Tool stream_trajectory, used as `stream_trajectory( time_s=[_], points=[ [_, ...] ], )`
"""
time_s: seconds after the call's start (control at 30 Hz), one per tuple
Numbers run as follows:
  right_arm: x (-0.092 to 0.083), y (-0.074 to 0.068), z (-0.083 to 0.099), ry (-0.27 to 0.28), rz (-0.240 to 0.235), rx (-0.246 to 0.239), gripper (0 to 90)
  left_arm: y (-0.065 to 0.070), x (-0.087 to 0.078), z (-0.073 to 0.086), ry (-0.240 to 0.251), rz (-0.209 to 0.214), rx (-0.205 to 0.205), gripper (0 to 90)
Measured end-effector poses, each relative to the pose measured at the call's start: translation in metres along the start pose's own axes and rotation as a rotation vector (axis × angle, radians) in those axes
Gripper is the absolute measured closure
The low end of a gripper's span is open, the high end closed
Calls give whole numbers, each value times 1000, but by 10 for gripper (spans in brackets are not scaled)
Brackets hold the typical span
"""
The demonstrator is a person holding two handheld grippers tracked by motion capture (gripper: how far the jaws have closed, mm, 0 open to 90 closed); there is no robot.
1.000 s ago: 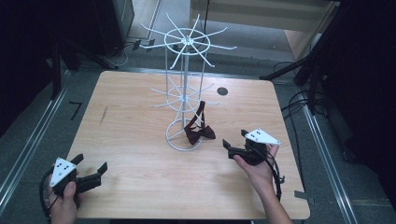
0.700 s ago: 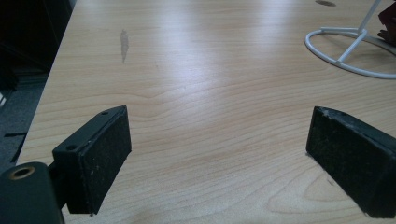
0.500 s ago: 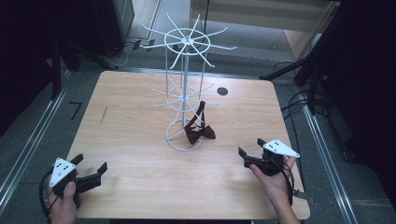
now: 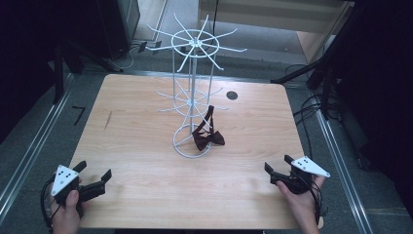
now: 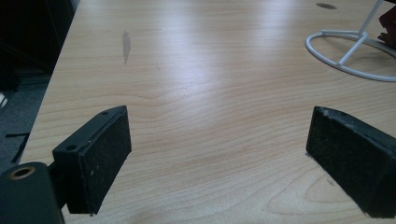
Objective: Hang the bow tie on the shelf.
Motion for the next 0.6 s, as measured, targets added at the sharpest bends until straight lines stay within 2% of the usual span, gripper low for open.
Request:
stream_trajectory(
  time_s=[0.03, 0.3, 0.43, 0.6],
  points=[
    [0, 0, 0, 0, 0, 0, 151, 0, 0, 0, 0, 0, 0, 72],
    [-21, 28, 17, -8, 58, 41, 151, 0, 0, 0, -3, 1, 0, 72],
    [-28, 39, 20, -3, 86, 36, 152, 0, 0, 0, -2, 2, 0, 72],
    [-39, 53, 23, 14, 118, 62, 152, -1, 0, 0, 1, 1, -2, 72]
  ],
)
Point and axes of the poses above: each handheld gripper's, and its own axes: x roughly forward along the jaws, z roughly out of its underside, y roughly to its right, the point moved 8 cm from there along x, roughly forward along the jaws, and after that the axes turned 6 degrees about y, right-handed, at the moved point
